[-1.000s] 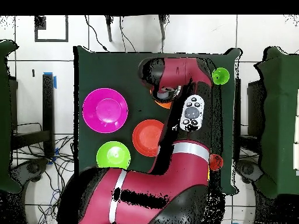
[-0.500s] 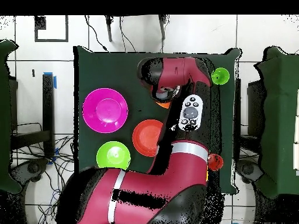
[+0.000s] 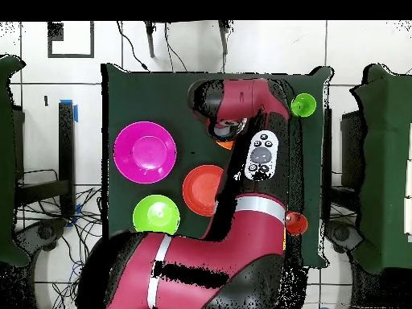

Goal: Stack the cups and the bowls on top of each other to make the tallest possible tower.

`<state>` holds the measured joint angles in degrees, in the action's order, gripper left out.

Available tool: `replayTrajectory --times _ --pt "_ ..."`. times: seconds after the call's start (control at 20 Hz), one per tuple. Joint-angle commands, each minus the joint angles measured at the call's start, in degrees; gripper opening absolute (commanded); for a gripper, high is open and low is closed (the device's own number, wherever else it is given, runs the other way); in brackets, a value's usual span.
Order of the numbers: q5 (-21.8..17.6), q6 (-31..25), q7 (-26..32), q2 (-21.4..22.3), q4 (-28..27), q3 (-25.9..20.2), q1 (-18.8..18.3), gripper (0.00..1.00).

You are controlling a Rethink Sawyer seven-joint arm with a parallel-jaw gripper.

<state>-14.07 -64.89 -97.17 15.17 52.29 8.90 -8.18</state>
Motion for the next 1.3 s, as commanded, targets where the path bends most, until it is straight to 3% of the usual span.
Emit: replayTrajectory --times 0.05,0.85,1.3 --pt "0.67 -3.22 1.24 -2.07 -2.53 -6.54 2.00 0.00" --pt "1.27 -4.13 0.13 -2.49 -3.81 -5.86 2.68 0.00" --pt "1.89 -2.08 0.14 -0.18 1.19 -5.51 2.30 0.00"
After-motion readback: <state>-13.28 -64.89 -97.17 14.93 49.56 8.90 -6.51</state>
